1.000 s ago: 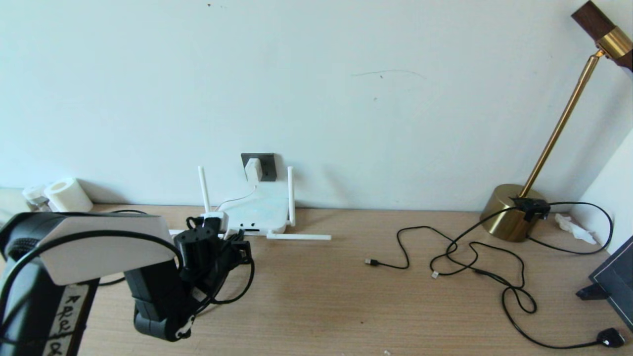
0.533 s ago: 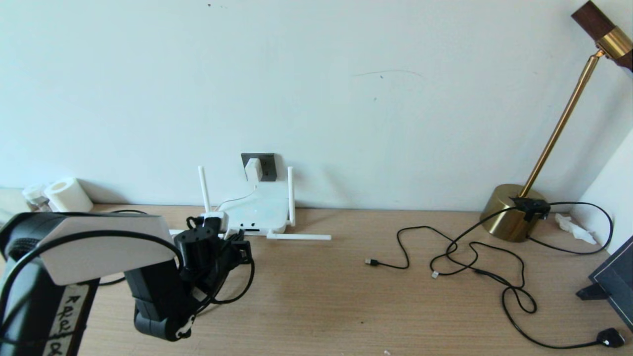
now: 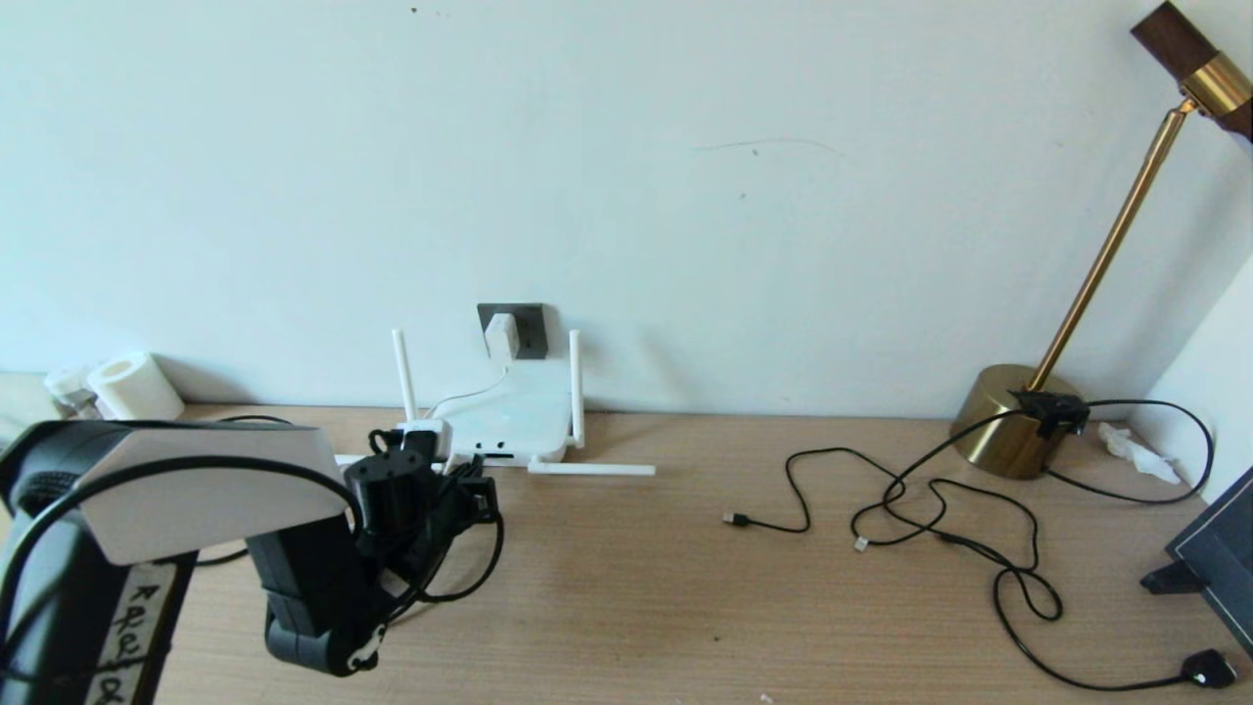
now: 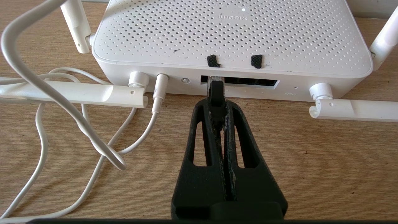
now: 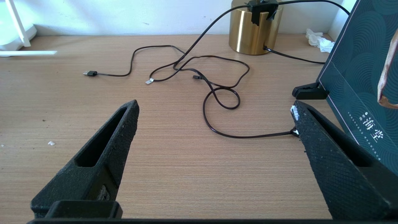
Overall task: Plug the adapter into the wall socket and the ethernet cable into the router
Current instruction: Plug cable into router interface
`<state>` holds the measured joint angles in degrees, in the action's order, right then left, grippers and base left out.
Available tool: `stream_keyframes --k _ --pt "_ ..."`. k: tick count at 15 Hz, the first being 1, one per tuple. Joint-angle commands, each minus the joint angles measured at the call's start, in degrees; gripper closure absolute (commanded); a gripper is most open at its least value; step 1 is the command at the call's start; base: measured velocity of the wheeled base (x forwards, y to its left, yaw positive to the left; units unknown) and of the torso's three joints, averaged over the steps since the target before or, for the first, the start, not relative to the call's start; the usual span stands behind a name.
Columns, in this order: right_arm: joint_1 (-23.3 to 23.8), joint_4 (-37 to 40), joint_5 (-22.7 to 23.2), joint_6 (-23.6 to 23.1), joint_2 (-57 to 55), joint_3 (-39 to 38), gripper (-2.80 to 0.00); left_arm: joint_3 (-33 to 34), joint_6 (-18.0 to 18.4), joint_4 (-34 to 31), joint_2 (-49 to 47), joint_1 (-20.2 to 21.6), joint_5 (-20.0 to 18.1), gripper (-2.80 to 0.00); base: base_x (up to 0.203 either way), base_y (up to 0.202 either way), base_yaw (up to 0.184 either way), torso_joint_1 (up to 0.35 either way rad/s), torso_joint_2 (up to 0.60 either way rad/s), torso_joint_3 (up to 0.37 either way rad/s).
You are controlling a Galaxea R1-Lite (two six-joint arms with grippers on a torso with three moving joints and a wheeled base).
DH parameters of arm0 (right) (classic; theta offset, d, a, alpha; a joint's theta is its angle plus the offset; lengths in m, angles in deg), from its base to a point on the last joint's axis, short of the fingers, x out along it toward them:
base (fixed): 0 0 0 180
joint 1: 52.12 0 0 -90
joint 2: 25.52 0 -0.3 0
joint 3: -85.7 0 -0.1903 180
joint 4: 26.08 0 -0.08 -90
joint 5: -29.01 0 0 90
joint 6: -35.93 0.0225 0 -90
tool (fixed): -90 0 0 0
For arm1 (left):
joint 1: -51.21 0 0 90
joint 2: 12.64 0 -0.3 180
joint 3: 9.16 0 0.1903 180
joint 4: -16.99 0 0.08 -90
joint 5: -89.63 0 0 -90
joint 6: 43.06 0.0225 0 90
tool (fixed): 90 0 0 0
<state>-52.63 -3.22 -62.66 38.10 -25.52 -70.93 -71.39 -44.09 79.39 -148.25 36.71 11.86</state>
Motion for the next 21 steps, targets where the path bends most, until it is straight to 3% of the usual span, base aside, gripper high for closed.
stream_keyframes --k 1,21 --pt "0.0 0.0 0.0 0.0 -0.1 0.0 -2.80 0.0 -0.1 0.4 0.0 0.0 0.2 0.00 0.000 0.000 0.000 0.000 0.00 0.000" --pt "0.0 0.0 0.0 0.0 -0.1 0.0 -2.80 0.6 -0.1 0.5 0.3 0.1 0.2 0.00 0.000 0.000 0.000 0.000 0.00 0.000"
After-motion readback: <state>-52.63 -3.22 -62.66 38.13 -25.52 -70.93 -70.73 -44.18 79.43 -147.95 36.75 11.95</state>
